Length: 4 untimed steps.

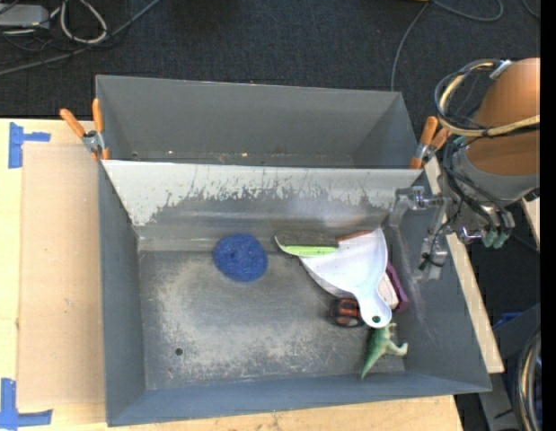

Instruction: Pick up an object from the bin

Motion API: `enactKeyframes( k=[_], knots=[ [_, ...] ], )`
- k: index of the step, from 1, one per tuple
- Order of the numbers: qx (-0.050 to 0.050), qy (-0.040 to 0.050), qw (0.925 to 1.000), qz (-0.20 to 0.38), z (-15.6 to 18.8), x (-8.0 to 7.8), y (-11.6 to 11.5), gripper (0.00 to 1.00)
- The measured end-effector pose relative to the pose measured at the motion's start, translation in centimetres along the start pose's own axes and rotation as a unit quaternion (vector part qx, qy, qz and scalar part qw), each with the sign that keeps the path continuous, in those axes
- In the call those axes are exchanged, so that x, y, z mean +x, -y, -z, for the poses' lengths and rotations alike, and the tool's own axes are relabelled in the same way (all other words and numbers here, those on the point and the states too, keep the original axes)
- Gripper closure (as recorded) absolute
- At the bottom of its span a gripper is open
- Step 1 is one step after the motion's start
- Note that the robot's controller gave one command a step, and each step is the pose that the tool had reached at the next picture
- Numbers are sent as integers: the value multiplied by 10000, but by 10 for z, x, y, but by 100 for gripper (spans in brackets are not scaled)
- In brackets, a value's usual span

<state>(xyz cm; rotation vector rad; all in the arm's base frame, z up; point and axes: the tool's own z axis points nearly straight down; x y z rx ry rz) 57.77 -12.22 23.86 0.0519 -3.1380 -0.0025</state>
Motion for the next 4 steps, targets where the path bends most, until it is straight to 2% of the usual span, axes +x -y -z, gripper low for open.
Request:
enactKeyframes(
  k=[1,2,3,4],
  knots=[
    [6,34,9998,-208,-47,-16,-43,0],
    [-10,-4,9997,-236,-63,0,-54,0],
    [15,30,9991,-416,-74,11,-58,0],
    [4,23,9989,463,-104,13,-39,0]
  ],
)
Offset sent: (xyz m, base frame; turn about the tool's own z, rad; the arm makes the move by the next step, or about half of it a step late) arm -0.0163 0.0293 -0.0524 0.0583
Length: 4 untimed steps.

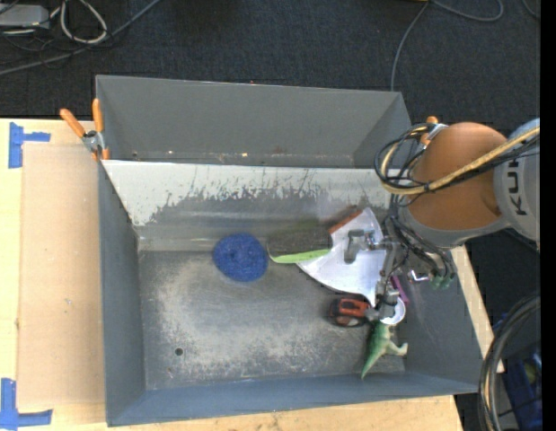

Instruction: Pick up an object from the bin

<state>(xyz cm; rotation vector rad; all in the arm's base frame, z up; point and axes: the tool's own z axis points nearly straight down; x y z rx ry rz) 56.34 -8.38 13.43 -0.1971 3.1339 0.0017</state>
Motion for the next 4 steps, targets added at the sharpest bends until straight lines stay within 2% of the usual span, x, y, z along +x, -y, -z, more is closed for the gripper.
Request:
enactKeyframes(
  k=[1,2,3,4],
  knots=[
    [-1,-18,9993,-381,-9,-2,-3,0],
    [-9,-34,9993,-362,47,-7,-3,0],
    [-7,3,9996,-286,46,-7,-3,0],
    [-7,2,9996,-292,37,-25,-23,0]
  ],
)
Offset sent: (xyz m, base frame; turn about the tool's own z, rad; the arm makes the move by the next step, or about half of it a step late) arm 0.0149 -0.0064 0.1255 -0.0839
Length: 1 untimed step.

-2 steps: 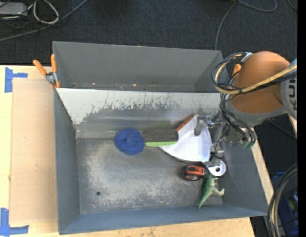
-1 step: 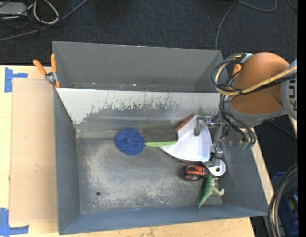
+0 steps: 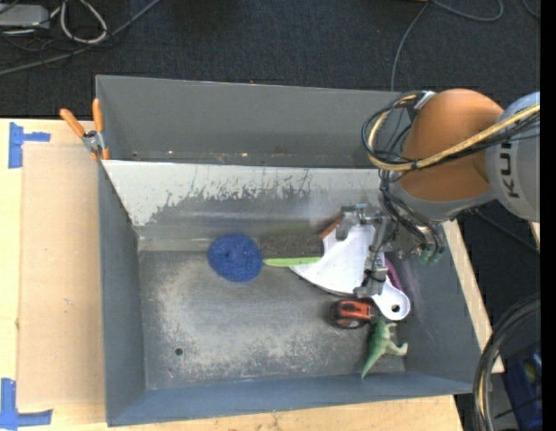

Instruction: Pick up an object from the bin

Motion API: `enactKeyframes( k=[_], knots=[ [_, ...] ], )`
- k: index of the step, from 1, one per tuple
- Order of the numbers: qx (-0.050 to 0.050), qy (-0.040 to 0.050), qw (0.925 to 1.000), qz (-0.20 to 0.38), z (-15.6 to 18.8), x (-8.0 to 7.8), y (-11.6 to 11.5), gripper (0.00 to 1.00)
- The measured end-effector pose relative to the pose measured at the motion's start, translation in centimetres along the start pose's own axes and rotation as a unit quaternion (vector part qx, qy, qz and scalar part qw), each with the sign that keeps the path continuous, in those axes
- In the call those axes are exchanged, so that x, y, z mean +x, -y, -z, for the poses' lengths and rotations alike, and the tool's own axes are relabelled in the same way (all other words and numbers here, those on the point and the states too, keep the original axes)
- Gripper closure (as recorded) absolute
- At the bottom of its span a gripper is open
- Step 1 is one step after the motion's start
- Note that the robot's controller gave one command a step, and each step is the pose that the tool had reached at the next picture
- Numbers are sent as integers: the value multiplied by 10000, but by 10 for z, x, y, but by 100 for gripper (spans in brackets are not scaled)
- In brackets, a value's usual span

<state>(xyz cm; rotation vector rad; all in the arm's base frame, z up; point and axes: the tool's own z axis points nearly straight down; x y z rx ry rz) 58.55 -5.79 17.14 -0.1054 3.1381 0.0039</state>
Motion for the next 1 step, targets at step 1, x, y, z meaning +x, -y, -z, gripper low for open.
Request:
enactKeyframes(
  k=[1],
  knots=[
    [-4,-35,9996,-283,-46,7,2,0]
  ],
)
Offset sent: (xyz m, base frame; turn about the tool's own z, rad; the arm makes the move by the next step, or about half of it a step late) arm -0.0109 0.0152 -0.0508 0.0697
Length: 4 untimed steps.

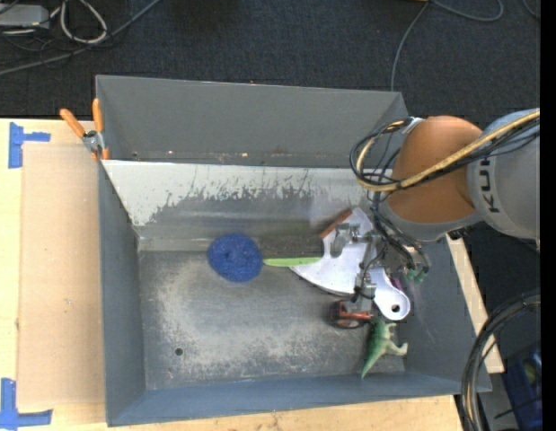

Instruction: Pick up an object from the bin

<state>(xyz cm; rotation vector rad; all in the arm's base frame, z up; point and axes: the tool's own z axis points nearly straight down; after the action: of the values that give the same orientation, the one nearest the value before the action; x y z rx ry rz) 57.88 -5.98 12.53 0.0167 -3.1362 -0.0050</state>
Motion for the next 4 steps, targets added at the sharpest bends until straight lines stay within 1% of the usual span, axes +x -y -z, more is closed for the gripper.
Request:
enactKeyframes(
  k=[1,2,3,4],
  knots=[
    [-2,44,10000,-56,-5,3,-15,0],
    [-4,3,10000,25,58,5,-5,0],
    [-2,61,10000,-22,56,2,-8,0],
    [-10,-6,9999,-105,32,5,-7,0]
  ],
)
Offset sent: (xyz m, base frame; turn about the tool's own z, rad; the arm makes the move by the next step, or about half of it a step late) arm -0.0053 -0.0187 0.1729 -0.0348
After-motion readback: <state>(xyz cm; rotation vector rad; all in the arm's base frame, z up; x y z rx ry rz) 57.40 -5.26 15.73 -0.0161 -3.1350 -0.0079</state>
